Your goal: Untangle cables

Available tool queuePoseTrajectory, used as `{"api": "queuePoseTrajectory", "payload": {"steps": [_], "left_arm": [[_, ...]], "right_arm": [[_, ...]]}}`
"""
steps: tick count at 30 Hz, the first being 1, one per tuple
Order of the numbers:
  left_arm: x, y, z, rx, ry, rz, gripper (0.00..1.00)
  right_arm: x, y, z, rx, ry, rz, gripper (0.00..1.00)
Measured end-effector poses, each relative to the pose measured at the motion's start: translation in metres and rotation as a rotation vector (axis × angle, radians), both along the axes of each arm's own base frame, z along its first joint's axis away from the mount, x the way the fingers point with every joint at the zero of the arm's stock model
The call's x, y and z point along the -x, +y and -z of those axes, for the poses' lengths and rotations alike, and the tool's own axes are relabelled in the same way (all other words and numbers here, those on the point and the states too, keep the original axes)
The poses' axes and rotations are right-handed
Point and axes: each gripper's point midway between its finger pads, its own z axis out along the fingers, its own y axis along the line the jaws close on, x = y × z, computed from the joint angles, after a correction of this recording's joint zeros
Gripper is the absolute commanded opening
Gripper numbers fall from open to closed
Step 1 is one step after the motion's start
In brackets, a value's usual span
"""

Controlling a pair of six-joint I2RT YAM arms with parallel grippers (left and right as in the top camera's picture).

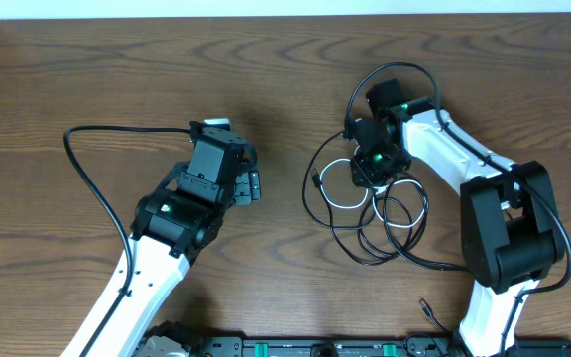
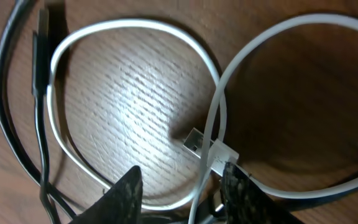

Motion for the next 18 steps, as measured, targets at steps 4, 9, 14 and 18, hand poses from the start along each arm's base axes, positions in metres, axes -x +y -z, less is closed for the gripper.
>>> {"api": "queuePoseTrajectory", "payload": {"steps": [4, 9, 14, 18], "left_arm": [[0.0, 0.0, 0.0, 0.0, 0.0, -0.001, 0.83], [0.0, 0.0, 0.0, 0.0, 0.0, 0.0, 0.83], [0.0, 0.0, 0.0, 0.0, 0.0, 0.0, 0.83], [0.0, 0.0, 0.0, 0.0, 0.0, 0.0, 0.83]], "right_arm": [[0.001, 0.003, 0.0, 0.0, 0.004, 0.016, 0.36], [0.004, 0.003, 0.002, 0.003, 0.015, 0.028, 0.42], [0.012, -0.002, 0.007, 0.022, 0.033, 0.032, 0.46], [0.018, -0.007, 0.014, 0.041, 0.039, 0.033, 0.41]]}}
